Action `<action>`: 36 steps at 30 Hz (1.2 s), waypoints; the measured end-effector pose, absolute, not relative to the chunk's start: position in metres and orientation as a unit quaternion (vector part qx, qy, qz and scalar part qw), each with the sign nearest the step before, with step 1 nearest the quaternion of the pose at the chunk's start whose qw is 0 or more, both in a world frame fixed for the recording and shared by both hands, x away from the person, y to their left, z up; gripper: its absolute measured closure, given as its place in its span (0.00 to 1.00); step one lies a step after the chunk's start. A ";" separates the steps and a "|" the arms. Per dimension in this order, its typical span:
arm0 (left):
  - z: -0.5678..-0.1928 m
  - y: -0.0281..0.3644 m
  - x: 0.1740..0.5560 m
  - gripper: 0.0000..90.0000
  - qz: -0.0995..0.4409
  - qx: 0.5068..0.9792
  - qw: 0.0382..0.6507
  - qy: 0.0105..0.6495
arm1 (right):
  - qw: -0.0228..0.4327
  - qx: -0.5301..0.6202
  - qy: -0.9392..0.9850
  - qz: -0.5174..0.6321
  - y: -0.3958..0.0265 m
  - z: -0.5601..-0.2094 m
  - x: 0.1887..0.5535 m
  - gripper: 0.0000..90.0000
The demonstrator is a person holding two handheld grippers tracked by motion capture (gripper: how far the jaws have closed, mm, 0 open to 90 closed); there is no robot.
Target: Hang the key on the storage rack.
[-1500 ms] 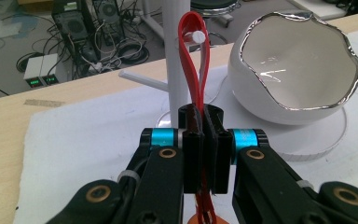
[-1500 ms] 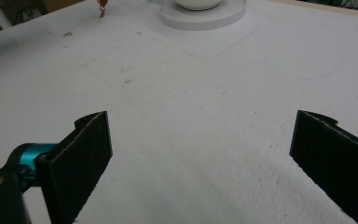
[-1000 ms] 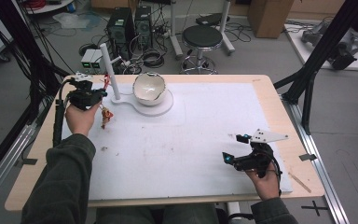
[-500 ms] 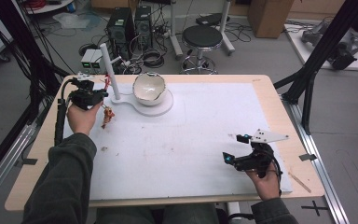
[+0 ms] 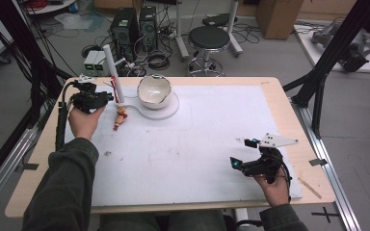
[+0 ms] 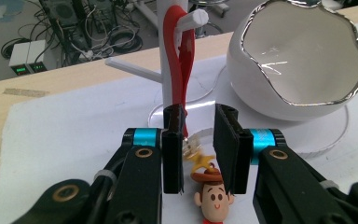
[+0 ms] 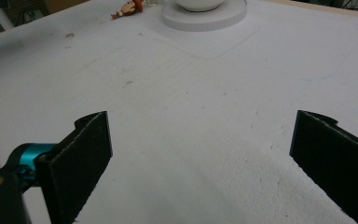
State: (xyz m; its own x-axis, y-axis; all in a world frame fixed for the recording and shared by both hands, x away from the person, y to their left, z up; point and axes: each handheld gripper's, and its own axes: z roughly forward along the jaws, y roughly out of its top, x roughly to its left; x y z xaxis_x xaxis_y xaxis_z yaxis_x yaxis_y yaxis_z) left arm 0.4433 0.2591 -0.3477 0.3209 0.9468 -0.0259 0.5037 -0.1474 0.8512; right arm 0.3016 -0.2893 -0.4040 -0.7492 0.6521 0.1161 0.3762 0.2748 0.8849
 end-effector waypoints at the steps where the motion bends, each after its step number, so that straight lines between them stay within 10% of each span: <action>1: -0.347 0.259 0.443 0.80 0.274 0.707 0.403 0.512 | 0.137 0.327 0.787 0.505 -0.289 -0.404 0.302 0.05; 36: -0.343 0.261 0.417 0.68 0.239 0.725 0.451 0.463 | 0.143 0.326 0.787 0.504 -0.288 -0.403 0.301 0.05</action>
State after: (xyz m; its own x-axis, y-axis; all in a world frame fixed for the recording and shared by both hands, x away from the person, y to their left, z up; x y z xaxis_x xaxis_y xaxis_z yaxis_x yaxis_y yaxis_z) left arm 0.4168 0.2609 -0.3432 0.4577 0.8863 -0.0709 0.4543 -0.1646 0.8755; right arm 0.3009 -0.2884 -0.4028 -0.7468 0.6569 0.1037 0.3686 0.2791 0.8867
